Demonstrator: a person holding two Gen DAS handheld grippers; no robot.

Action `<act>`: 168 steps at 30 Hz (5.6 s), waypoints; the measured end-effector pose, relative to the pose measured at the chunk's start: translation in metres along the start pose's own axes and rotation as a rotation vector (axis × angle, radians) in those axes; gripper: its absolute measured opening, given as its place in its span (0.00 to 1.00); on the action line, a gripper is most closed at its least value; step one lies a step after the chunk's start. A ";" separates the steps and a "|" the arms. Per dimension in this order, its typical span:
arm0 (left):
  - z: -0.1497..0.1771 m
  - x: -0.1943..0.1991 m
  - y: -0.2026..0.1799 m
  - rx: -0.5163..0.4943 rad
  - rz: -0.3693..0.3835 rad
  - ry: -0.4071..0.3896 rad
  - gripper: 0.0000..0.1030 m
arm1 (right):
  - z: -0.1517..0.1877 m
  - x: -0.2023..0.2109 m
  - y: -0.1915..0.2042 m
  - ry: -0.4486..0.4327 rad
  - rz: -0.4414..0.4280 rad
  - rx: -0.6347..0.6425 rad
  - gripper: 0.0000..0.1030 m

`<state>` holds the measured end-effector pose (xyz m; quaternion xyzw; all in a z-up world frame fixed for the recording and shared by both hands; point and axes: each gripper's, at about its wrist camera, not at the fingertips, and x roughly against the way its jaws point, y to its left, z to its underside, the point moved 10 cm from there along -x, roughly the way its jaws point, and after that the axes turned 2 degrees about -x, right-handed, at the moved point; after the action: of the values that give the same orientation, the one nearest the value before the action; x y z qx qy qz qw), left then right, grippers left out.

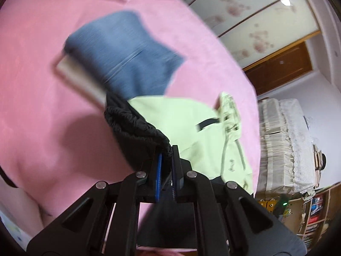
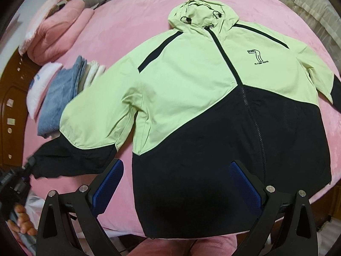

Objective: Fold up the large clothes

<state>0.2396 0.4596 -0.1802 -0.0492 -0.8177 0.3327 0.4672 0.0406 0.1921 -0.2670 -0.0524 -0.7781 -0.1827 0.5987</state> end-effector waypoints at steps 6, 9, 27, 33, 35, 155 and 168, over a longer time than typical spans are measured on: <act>-0.011 0.009 -0.126 -0.098 0.008 -0.075 0.05 | -0.034 0.016 -0.049 -0.024 -0.084 0.011 0.98; 0.000 -0.010 -0.188 -0.164 0.020 -0.064 0.05 | -0.056 0.023 -0.079 -0.041 -0.100 0.008 0.98; 0.129 -0.294 -0.352 -0.505 -0.107 0.389 0.25 | -0.150 -0.037 -0.237 -0.079 -0.103 -0.098 0.98; 0.137 -0.319 -0.305 -0.485 -0.220 0.478 0.50 | -0.145 -0.081 -0.225 0.005 -0.169 -0.056 0.86; 0.132 -0.305 -0.283 -0.455 -0.249 0.486 0.54 | -0.143 -0.091 -0.214 0.034 -0.188 -0.021 0.85; 0.091 -0.338 -0.117 -0.328 -0.594 0.442 0.01 | -0.187 -0.305 -0.006 0.183 -0.196 0.359 0.00; 0.090 -0.349 -0.133 -0.365 -0.658 0.423 0.01 | -0.225 -0.266 -0.220 -0.007 0.111 -0.098 0.00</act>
<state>0.3934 0.1749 -0.3878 0.0651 -0.7216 -0.0015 0.6892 0.2533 -0.0536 -0.5197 -0.1254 -0.7662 -0.1869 0.6019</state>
